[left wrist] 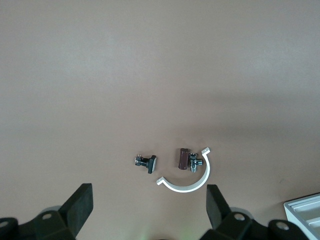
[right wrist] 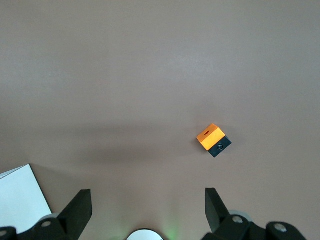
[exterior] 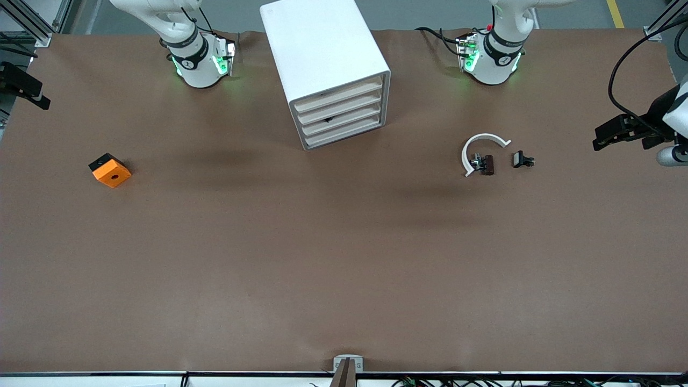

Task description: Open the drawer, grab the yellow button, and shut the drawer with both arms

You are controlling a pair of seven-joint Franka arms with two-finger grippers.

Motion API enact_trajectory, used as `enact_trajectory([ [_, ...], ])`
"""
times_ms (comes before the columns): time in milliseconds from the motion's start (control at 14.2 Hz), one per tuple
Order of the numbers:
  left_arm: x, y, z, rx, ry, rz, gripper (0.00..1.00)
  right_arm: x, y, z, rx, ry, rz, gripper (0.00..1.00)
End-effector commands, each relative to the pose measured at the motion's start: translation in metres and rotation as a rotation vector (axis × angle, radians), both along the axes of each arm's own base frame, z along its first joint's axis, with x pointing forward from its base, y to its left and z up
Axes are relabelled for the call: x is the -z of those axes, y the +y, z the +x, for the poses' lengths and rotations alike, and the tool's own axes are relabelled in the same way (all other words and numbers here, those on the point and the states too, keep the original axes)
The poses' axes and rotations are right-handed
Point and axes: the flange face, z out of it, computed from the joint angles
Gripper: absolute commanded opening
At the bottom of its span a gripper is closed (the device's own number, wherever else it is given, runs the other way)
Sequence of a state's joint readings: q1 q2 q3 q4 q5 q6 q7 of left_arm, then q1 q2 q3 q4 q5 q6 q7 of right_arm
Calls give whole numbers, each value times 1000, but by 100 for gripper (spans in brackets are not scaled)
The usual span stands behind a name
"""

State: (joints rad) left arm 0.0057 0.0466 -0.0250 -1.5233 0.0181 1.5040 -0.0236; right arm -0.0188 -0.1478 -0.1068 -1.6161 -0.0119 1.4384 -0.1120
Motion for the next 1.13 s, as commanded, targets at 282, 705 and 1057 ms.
enact_trajectory([
  [282,-3,3,0,-11,9,7,100,-2,0,-7,0,-10,-1,100],
  [705,27,11,10,-91,83,1,100,-2,0,-7,0,-10,-1,100],
  [1057,106,-21,47,-184,174,-92,100,-2,0,-7,0,-10,-1,100],
])
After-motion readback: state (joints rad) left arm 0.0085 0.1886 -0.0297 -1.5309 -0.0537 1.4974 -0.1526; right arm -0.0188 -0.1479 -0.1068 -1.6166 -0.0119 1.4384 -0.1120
